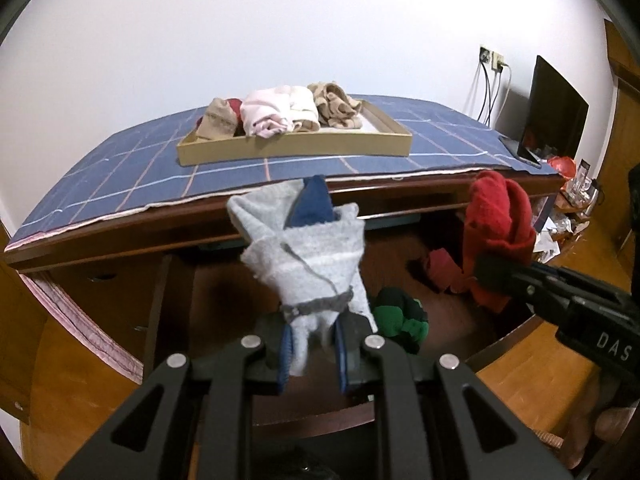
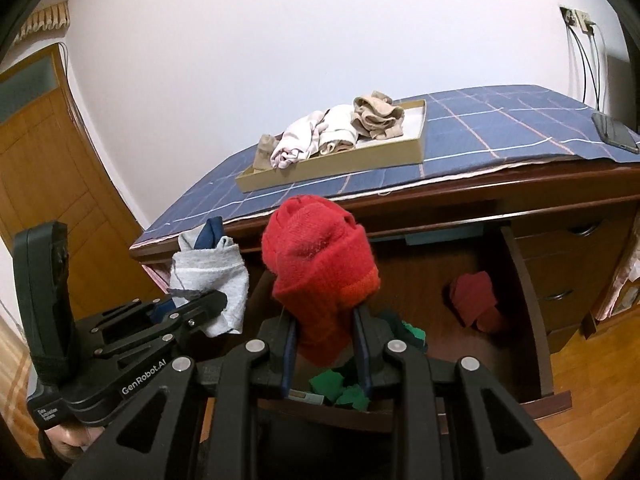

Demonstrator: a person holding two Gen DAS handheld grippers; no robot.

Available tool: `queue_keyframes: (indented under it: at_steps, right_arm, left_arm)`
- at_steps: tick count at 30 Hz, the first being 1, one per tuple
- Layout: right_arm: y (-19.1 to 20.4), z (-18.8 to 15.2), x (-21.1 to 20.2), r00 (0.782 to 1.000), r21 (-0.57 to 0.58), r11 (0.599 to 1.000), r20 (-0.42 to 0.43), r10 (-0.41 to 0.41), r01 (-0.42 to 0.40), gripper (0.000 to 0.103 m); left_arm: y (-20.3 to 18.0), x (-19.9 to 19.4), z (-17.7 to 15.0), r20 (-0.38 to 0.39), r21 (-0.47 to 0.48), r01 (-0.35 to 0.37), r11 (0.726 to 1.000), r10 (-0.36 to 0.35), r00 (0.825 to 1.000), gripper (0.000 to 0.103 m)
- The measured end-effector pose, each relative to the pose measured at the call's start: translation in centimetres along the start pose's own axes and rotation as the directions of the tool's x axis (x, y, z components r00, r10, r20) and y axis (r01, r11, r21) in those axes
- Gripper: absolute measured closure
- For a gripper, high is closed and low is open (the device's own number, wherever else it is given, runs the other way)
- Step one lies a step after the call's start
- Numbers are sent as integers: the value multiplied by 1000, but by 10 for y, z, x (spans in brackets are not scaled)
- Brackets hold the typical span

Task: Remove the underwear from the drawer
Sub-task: 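Lift both socks out of the drawer and carry them over the tray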

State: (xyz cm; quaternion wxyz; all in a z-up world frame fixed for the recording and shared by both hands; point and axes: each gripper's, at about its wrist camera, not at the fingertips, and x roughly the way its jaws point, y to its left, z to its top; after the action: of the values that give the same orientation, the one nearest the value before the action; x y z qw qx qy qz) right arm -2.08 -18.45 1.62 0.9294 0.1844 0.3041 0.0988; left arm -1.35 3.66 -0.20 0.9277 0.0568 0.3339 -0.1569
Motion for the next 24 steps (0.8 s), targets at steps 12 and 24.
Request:
queue_keyframes:
  at_steps: [12, 24]
  right_arm:
    - [-8, 10, -14, 999, 14, 1000, 48, -20, 20, 76]
    - [-16, 27, -28, 995, 25, 999, 95, -43, 40, 76]
  left_arm:
    - [-10, -3, 25, 58, 42, -11, 999, 8, 998, 88]
    - [-23, -2, 40, 74, 58, 31, 998, -35, 997, 88]
